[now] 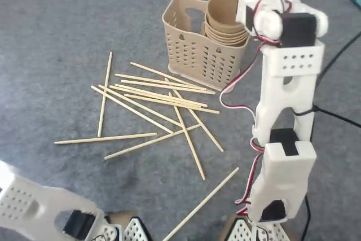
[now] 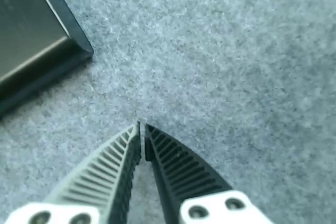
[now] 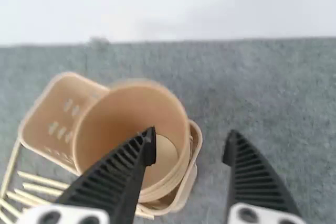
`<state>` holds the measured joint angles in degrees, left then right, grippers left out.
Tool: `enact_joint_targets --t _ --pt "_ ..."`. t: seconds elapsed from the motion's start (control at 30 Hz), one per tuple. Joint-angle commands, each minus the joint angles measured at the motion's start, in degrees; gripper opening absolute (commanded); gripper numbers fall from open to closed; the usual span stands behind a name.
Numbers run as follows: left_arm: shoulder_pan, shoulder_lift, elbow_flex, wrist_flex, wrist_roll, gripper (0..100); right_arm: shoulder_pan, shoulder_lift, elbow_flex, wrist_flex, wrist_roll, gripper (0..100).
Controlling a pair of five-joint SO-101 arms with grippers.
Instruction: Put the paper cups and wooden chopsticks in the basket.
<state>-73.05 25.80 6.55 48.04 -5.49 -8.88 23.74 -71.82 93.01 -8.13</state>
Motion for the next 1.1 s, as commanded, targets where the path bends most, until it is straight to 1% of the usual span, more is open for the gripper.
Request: enact_joint_targets --t 0.0,0.1,0.2,0.33,0.5,0.6,0.67,0.7,0.77,0.87,1.0,1.03,1.07 --pt "-0.44 -1.05 -0.4 -0.97 -0.7 2 0.13 -7.78 -7.12 2.51 -0.88 22.1" --pt "-0.44 -1.05 -0.4 -0.97 -0.7 2 0.04 -10.77 -9.23 9.71 -0.88 19.1" --pt "-0.18 -1.05 -0.4 -0.88 -0.7 2 -0.13 -14.46 -2.73 10.24 -0.35 14.3" --pt "-0.09 -1.14 -0.4 0.35 -0.7 2 -2.15 -22.37 16.79 10.07 1.85 9.5" --pt "-0.53 -1.14 -0.75 0.0 -2.64 2 -9.01 -33.71 44.22 9.63 8.62 8.4" --pt "-0.62 -1.23 -0.84 -0.09 -2.64 2 -12.97 -39.43 56.0 8.31 11.52 8.4" --pt "-0.53 -1.23 -0.84 -0.09 -2.64 2 -16.13 -42.77 62.33 7.96 15.56 8.5" --pt "-0.53 -1.23 -0.84 -0.09 -2.64 2 -18.24 -44.09 65.14 8.31 18.9 8.7" --pt "-0.53 -1.23 -0.84 -0.09 -2.64 2 -23.43 -46.64 71.91 9.63 28.57 8.7" --pt "-0.53 -1.14 -0.84 -0.7 -2.64 2 -29.76 -50.86 87.12 10.07 47.12 8.7" --pt "-0.62 -1.14 -0.48 -2.11 -2.64 2 -36.35 -56.31 111.74 9.8 75.96 8.7" --pt "-0.79 -1.14 -0.48 -2.11 -2.64 2 -37.67 -56.92 115.78 9.8 81.05 8.7" --pt "-1.05 -1.14 -0.57 -2.11 -2.64 2 -38.99 -57.63 118.86 9.54 83.78 8.8"
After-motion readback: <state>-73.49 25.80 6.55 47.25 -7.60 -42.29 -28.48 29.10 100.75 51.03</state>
